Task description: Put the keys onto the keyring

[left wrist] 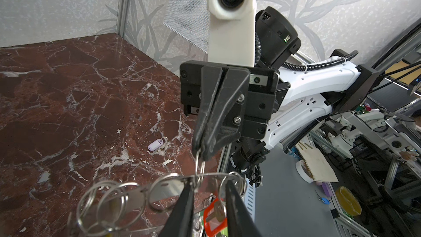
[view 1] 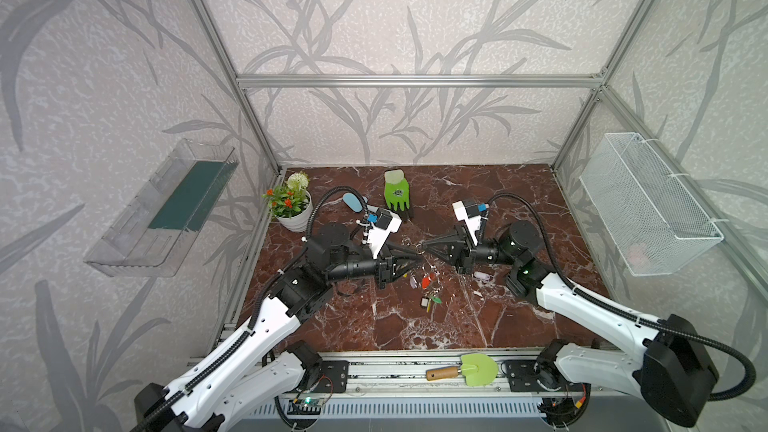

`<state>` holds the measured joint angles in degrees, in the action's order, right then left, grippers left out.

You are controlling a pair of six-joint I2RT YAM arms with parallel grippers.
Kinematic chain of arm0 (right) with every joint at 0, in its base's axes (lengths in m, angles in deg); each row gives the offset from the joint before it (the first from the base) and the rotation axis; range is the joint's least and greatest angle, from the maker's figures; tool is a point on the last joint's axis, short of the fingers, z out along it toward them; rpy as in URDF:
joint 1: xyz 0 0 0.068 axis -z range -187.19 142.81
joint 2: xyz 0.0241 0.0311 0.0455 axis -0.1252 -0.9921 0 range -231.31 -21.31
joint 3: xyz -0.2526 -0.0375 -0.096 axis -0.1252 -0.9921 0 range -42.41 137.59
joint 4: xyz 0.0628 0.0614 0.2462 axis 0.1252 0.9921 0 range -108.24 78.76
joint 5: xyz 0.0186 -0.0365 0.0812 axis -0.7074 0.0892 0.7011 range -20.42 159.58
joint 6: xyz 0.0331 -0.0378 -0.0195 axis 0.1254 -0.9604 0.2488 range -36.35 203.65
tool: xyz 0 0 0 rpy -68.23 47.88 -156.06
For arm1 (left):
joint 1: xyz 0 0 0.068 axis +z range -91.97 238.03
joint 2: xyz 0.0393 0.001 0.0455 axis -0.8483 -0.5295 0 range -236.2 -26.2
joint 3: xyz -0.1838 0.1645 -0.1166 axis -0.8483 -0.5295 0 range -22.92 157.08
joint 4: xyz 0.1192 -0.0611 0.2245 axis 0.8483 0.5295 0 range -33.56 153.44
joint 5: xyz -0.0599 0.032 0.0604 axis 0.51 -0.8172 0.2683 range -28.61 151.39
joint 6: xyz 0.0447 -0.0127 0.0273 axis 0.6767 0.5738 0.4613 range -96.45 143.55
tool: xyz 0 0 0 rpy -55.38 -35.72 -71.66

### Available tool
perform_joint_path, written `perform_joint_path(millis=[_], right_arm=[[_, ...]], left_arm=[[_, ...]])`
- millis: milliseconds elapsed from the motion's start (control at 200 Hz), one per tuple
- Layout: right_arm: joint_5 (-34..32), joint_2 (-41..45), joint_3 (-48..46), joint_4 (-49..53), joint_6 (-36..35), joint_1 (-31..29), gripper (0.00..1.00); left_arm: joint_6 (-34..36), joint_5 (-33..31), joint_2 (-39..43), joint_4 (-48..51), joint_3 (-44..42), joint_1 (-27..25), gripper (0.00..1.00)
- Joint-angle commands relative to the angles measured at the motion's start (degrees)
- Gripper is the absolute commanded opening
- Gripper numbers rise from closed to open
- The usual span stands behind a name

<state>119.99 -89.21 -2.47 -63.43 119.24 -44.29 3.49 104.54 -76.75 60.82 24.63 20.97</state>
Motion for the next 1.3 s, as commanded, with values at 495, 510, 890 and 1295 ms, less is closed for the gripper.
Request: perform_joint_path(millis=[495, 510, 890, 1295], right_arm=[[1.2, 0.0, -0.8, -4.5, 0.5, 0.2, 0.00], [1.3, 0.0, -0.8, -4.5, 0.6, 0.2, 0.00], [1.5, -0.5, -0.7, -4.4, 0.5, 0.1, 0.00], [-3.7, 6.5, 1.1, 10.3, -3.8, 1.4, 0.35]], left_arm=[[-2.4, -0.2, -2.3, -5.1, 1.0, 0.0, 0.12], [-2.3, -0.1, -2.4, -5.0, 1.1, -0.1, 0.12], [-2.7, -3.6, -3.8, -4.6, 0.6, -0.1, 0.00], [1.4, -8.2, 0.1, -0.5, -0.9, -0.1, 0.00]])
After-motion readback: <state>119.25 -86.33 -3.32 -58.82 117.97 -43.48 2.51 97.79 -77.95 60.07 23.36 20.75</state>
